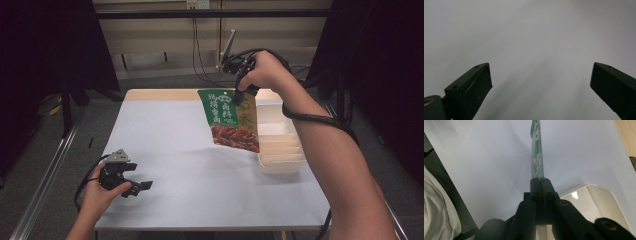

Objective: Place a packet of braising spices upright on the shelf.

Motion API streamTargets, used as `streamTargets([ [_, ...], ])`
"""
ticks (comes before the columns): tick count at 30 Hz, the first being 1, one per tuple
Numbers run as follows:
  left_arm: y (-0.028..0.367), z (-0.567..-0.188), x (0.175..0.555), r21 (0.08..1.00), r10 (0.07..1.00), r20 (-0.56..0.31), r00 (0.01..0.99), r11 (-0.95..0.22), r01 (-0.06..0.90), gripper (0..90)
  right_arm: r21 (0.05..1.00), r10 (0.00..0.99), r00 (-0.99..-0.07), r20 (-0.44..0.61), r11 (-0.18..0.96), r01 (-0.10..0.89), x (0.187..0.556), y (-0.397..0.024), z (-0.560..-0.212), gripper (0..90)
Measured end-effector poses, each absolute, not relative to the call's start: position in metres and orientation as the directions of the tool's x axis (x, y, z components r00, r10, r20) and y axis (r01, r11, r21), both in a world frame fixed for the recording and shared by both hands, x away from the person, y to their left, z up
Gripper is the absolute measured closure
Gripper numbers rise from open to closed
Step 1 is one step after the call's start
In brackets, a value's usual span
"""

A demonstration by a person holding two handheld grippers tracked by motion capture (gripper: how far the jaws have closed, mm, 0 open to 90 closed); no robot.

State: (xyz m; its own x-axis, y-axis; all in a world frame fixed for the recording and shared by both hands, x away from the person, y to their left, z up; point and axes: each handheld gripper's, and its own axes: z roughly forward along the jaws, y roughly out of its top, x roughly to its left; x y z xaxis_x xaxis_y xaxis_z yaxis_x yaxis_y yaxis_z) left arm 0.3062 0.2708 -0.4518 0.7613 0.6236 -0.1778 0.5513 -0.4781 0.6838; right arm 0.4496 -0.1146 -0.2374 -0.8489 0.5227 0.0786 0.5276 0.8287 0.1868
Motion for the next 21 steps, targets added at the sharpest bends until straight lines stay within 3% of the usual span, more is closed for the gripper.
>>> streamTargets([
  [21, 0.27, -0.452, 0.307, 0.686, 0.623, -0.182, 0.761, -0.474, 0.552, 3.5, 0.193, 0.552, -0.831, 0.065, 0.81, 0.553, 0.458, -0.128, -0.202, 90.0],
])
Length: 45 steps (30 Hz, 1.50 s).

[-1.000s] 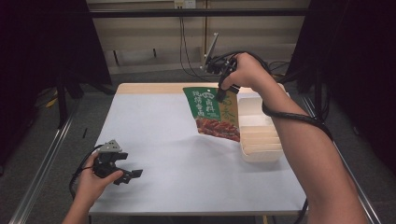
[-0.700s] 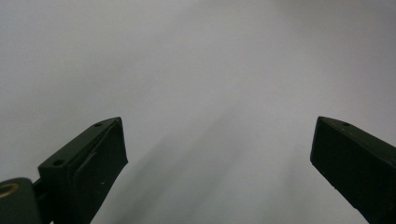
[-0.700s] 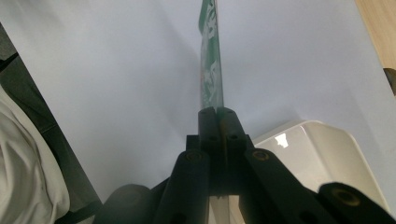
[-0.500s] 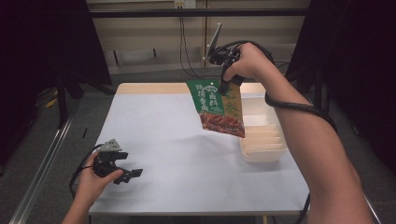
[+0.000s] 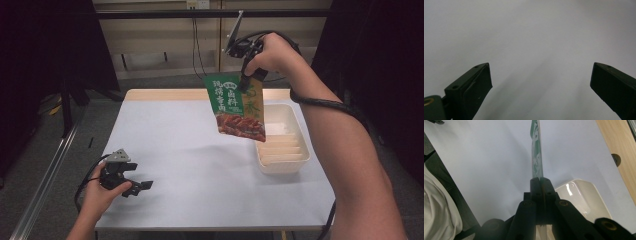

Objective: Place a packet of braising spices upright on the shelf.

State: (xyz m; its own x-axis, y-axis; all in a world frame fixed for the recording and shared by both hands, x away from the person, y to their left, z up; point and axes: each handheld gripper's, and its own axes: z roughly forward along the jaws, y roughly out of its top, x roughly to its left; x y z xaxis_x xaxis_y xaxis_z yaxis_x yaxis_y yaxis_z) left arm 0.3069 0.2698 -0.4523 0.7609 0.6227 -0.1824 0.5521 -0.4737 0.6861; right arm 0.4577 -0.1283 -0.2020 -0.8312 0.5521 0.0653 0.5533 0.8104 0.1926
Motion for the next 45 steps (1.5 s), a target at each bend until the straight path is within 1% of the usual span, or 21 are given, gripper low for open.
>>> streamTargets([
  [14, 0.27, -0.452, 0.307, 0.684, 0.622, -0.182, 0.761, -0.476, 0.553, 3.5, 0.216, 0.564, -0.824, 0.052, 0.8, 0.56, 0.462, -0.146, -0.188, 90.0],
  [25, 0.271, -0.452, 0.307, 0.684, 0.625, -0.181, 0.76, -0.475, 0.553, 3.5, 0.217, 0.611, -0.79, 0.041, 0.767, 0.604, 0.468, -0.173, -0.183, 90.0],
  [27, 0.27, -0.452, 0.308, 0.684, 0.629, -0.17, 0.759, -0.479, 0.55, 3.5, 0.219, 0.616, -0.786, 0.051, 0.761, 0.611, 0.469, -0.177, -0.182, 90.0],
  [30, 0.269, -0.452, 0.308, 0.684, 0.628, -0.182, 0.757, -0.471, 0.556, 3.4, 0.227, 0.64, -0.768, 0.036, 0.743, 0.63, 0.472, -0.189, -0.18, 90.0],
  [45, 0.27, -0.452, 0.307, 0.688, 0.626, -0.184, 0.758, -0.469, 0.554, 3.4, 0.222, 0.674, -0.738, 0.03, 0.716, 0.662, 0.475, -0.217, -0.179, 90.0],
])
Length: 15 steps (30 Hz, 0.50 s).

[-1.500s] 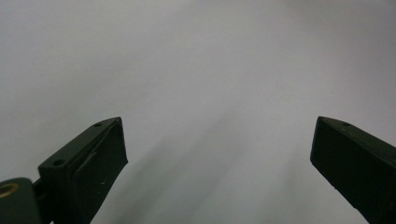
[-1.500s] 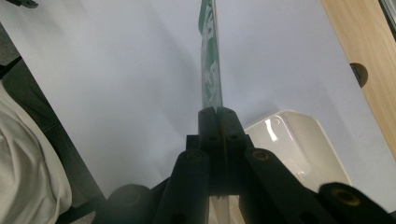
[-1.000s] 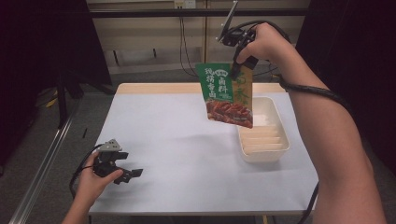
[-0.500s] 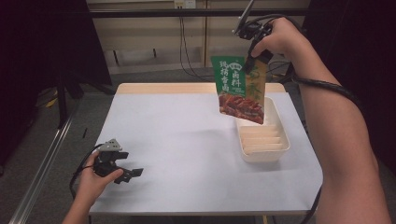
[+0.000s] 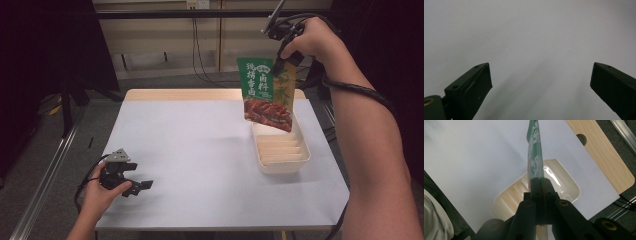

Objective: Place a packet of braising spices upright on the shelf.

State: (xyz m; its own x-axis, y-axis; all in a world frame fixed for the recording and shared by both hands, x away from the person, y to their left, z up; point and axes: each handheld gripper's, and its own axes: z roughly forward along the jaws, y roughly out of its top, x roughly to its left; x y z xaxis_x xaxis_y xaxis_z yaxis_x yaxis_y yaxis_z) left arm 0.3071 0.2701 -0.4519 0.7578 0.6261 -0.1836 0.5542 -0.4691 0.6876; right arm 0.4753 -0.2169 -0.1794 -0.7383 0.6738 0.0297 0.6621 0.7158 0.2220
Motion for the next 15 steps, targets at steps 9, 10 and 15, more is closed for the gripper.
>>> streamTargets([
  [9, 0.271, -0.451, 0.307, 0.688, 0.631, -0.185, 0.753, -0.464, 0.558, 3.4, 0.217, 0.694, -0.72, 0.022, 0.699, 0.681, 0.478, -0.227, -0.18, 90.0],
  [10, 0.271, -0.451, 0.307, 0.688, 0.631, -0.184, 0.753, -0.465, 0.558, 3.5, 0.216, 0.698, -0.715, 0.022, 0.695, 0.686, 0.478, -0.23, -0.181, 90.0],
  [15, 0.271, -0.451, 0.307, 0.688, 0.634, -0.173, 0.754, -0.47, 0.553, 3.4, 0.213, 0.703, -0.711, 0.015, 0.692, 0.69, 0.478, -0.234, -0.183, 90.0],
])
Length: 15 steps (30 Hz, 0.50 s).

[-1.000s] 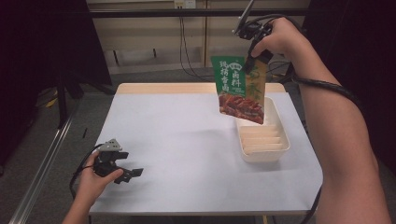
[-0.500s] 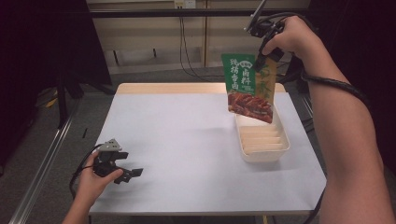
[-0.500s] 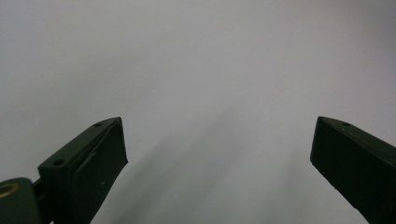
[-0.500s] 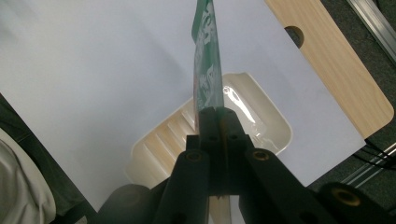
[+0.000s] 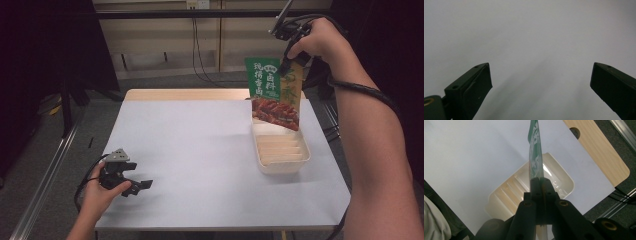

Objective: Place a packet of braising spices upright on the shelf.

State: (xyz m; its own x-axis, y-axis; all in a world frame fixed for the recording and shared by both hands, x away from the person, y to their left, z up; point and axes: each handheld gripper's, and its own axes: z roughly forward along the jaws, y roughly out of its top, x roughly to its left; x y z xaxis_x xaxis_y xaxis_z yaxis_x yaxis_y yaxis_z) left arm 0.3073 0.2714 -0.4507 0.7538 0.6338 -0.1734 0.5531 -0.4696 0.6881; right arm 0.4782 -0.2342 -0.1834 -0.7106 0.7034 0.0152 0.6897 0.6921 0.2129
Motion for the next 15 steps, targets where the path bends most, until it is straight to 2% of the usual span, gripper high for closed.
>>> streamTargets([
  [15, 0.2704, -0.4508, 0.3074, 0.685, 0.63, -0.182, 0.755, -0.47, 0.557, 3.4, 0.208, 0.718, -0.696, 0.009, 0.679, 0.704, 0.4821, -0.2459, -0.1925, 90.0],
])
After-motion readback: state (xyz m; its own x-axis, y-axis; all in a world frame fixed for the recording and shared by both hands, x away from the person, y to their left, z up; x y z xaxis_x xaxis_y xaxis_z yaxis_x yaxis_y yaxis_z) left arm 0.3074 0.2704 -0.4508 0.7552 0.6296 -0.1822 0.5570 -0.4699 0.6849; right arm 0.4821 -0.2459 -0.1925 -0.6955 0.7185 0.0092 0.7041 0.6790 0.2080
